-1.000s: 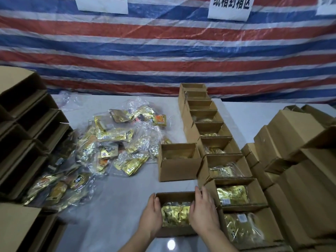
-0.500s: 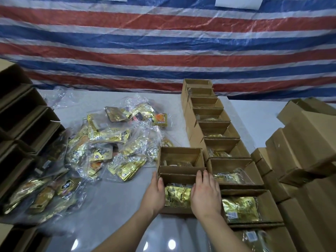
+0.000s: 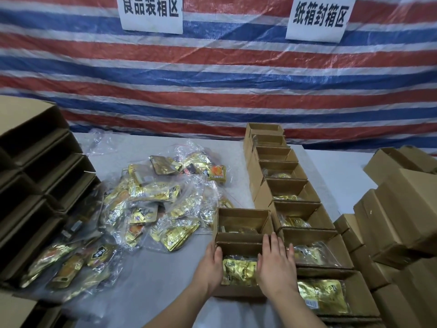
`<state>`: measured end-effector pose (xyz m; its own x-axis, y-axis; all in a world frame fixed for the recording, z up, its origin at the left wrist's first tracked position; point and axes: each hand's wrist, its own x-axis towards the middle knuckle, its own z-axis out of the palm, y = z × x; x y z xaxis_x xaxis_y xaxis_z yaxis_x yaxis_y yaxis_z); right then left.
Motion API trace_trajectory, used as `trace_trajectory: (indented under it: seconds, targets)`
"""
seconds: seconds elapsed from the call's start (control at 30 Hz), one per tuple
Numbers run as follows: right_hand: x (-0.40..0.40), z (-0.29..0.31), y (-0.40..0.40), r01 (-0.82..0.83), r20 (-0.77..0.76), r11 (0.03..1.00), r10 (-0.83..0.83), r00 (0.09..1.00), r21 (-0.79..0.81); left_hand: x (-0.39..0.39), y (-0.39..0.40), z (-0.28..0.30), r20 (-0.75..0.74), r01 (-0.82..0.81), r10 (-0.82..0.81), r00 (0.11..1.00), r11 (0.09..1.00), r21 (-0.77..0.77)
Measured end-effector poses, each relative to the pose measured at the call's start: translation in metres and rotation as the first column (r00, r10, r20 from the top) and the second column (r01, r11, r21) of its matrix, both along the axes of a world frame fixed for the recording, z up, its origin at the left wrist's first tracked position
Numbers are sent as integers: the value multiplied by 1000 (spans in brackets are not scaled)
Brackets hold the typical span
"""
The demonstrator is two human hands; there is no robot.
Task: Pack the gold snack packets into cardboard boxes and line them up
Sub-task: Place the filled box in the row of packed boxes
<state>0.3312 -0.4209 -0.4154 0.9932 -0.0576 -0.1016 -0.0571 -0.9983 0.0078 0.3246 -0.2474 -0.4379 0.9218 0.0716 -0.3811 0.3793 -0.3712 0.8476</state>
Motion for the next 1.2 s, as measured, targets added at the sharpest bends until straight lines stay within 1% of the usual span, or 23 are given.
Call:
trace_trajectory:
  seconds: [0.07, 0.13, 0.23, 0.33, 0.43, 0.53, 0.7, 0.77, 0.87, 1.0, 1.07, 1.13, 1.2]
  targets:
    - [-3, 5, 0, 11, -11, 1000, -11, 1000, 2, -6, 10, 8, -61, -1, 3, 998, 999, 33]
    - [-7, 13, 3, 24, 0, 1000, -24, 1000, 18, -13, 25, 24, -48, 4, -1, 999, 999, 46]
    - [-14, 32, 17, 29, 55, 998, -33, 998, 56, -28, 55, 61, 33, -5, 2, 999, 998, 69]
    - [-21, 52, 43, -25, 80, 996, 17, 997, 88, -50, 94, 103, 163, -38, 12, 987, 987, 159]
    - [-25, 68, 72, -88, 67, 985, 79, 995, 148, -75, 137, 139, 257, -115, 43, 966, 955, 275]
    - [-29, 81, 99, -173, 90, 964, 157, 983, 203, -106, 176, 164, 334, -216, 86, 939, 902, 374]
    - [-36, 91, 138, -295, 95, 909, 279, 956, 294, -160, 222, 185, 378, -370, 209, 902, 826, 425]
    - [-42, 94, 156, -339, 87, 879, 329, 940, 334, -181, 239, 194, 420, -421, 221, 880, 770, 479]
    - [-59, 100, 182, -357, 63, 851, 362, 930, 385, -205, 268, 213, 475, -475, 203, 857, 670, 571]
    - [-84, 117, 222, -381, 38, 777, 420, 907, 502, -217, 319, 245, 528, -505, 94, 844, 469, 725]
    - [-94, 130, 242, -393, 66, 748, 426, 902, 536, -217, 351, 256, 485, -480, 79, 871, 348, 805]
    - [-103, 142, 263, -408, 112, 717, 424, 899, 565, -215, 381, 261, 391, -413, 134, 910, 243, 878]
    - [-110, 153, 281, -417, 135, 702, 422, 897, 578, -215, 407, 259, 285, -320, 193, 939, 181, 930]
